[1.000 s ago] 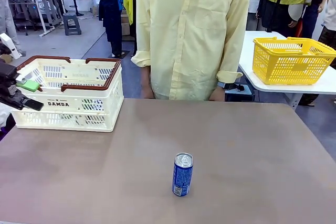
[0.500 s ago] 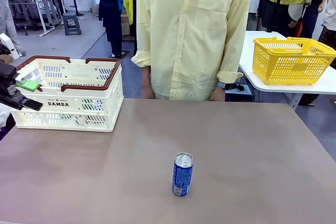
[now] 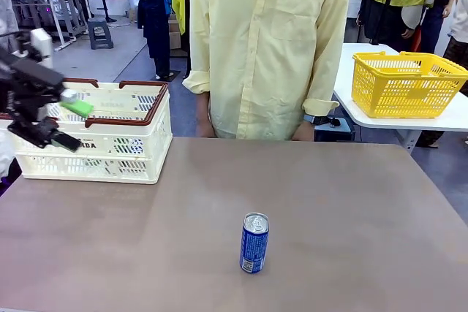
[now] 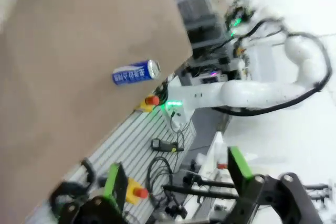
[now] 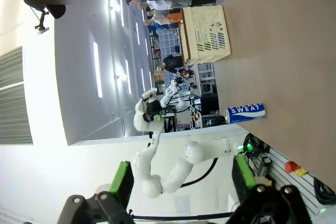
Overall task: Place the drinks into the Shopping basket.
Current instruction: Pick up one drink and place it into the Shopping basket.
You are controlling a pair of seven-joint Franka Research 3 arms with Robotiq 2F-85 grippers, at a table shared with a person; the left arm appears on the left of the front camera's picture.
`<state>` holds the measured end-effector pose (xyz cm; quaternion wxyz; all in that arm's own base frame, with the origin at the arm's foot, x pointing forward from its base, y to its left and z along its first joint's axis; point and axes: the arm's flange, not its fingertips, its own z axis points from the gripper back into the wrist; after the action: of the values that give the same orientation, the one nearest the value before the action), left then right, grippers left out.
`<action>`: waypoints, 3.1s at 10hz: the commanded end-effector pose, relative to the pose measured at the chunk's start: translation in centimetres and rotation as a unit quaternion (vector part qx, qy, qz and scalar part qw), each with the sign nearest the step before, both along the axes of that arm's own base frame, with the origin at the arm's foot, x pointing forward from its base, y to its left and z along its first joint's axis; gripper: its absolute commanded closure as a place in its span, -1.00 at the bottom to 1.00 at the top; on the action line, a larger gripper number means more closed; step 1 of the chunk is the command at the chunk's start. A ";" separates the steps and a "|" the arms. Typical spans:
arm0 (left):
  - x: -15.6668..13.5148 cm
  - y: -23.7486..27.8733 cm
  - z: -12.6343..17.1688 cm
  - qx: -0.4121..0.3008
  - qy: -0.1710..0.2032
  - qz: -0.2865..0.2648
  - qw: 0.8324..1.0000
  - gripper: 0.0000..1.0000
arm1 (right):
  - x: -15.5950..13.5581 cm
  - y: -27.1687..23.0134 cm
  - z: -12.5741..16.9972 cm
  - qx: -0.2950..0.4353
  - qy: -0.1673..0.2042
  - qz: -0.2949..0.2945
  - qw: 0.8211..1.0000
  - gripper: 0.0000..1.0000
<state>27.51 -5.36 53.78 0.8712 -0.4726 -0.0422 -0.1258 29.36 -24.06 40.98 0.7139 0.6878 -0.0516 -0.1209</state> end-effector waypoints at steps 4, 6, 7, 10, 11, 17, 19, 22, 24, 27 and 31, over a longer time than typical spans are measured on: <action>-3.7 -21.1 4.0 0.299 -0.058 0.007 0.953 -1.00 | -0.2 0.1 0.4 0.004 0.005 -0.001 1.000 -1.00; -3.0 -27.6 3.5 0.359 -0.094 -0.024 0.928 -1.00 | -0.2 0.1 0.4 0.004 0.005 -0.001 1.000 -1.00; -2.4 -30.5 2.7 0.380 -0.098 -0.022 0.919 -1.00 | -0.2 0.1 0.4 0.004 0.005 -0.001 1.000 -1.00; -3.1 -36.3 -2.6 0.388 -0.086 0.034 0.917 -1.00 | -0.2 0.1 0.4 0.004 0.005 -0.001 1.000 -1.00; -3.2 -38.1 -4.6 0.380 -0.078 0.061 0.920 -1.00 | -0.2 0.1 0.4 0.004 0.005 -0.001 1.000 -1.00; -4.2 -38.8 -6.3 0.382 -0.068 0.055 0.920 -1.00 | -0.2 0.1 0.4 0.004 0.005 -0.001 1.000 -1.00; -4.2 -38.4 -8.3 0.433 -0.050 0.104 0.894 -1.00 | -0.2 0.1 0.4 0.004 0.005 -0.001 1.000 -1.00; -3.4 -39.2 -11.1 0.467 -0.041 0.163 0.868 -1.00 | -0.2 0.1 0.4 0.004 0.005 -0.001 1.000 -1.00; -2.6 -39.5 -12.7 0.467 -0.037 0.151 0.870 -1.00 | -0.2 0.1 0.4 0.004 0.005 -0.001 1.000 -1.00; -1.9 -40.0 -14.0 0.461 -0.018 0.130 0.878 -1.00 | -0.2 0.1 0.4 0.004 0.005 -0.001 1.000 -1.00; -0.4 -40.5 -15.5 0.472 -0.009 0.125 0.873 -1.00 | -0.2 0.1 0.4 0.004 0.005 -0.001 1.000 -1.00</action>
<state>26.64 -44.94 38.43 0.9988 -0.0038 -0.0359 -0.0337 29.33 -24.08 40.99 0.7139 0.6878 -0.0518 -0.1211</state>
